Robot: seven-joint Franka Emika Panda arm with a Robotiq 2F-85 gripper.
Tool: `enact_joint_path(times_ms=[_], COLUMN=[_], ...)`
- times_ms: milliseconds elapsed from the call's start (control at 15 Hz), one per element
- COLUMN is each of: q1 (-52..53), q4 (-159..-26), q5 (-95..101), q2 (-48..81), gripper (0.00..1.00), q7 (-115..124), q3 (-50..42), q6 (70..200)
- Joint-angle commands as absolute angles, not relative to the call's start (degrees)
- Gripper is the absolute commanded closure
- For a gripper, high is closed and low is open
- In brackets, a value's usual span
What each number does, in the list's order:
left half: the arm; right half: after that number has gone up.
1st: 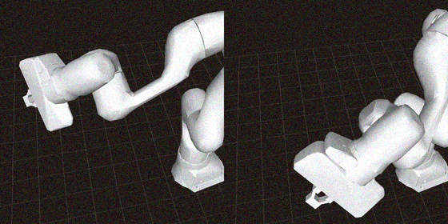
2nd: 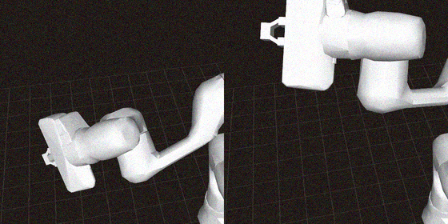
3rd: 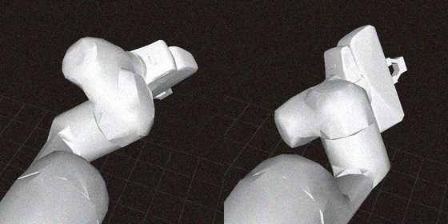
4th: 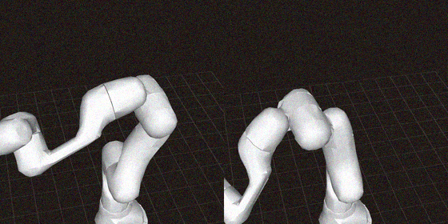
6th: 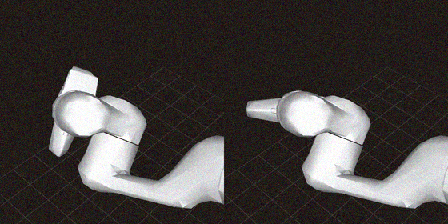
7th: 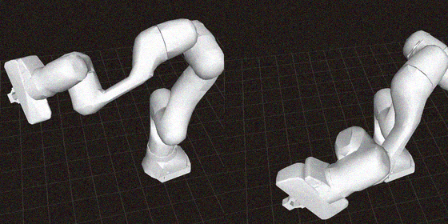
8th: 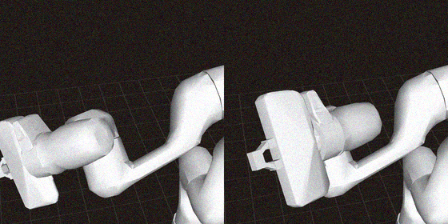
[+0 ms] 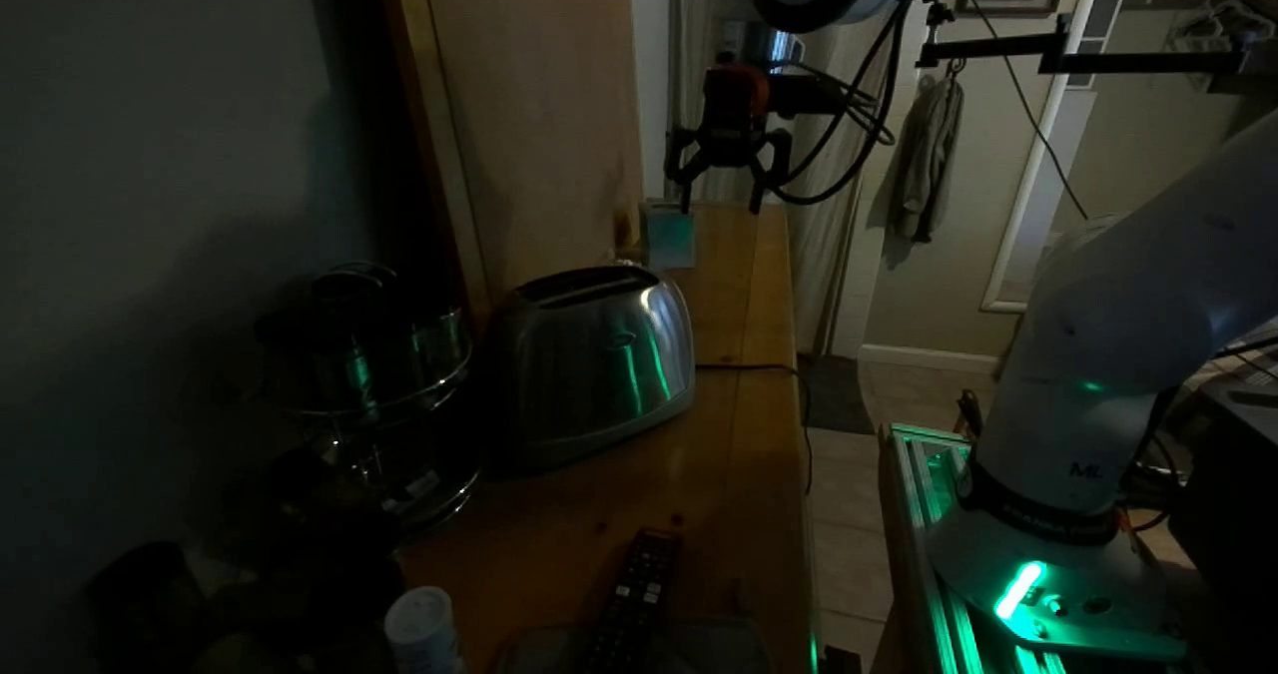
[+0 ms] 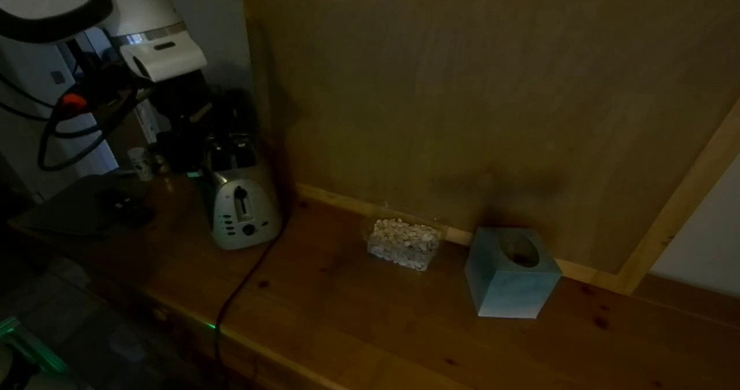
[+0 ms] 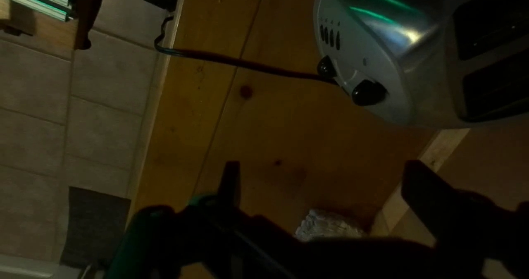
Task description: Press a button on the toaster.
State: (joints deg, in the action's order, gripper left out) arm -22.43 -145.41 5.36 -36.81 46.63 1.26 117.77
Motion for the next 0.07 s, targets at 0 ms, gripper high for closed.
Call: enact_joint_path(times_ms=[0], q1=[-21.38], q4=[-145.27], q5=[6.03], q2=[-36.77], gripper=[0.00], q7=[47.11], q3=[0.37], q6=[117.56])
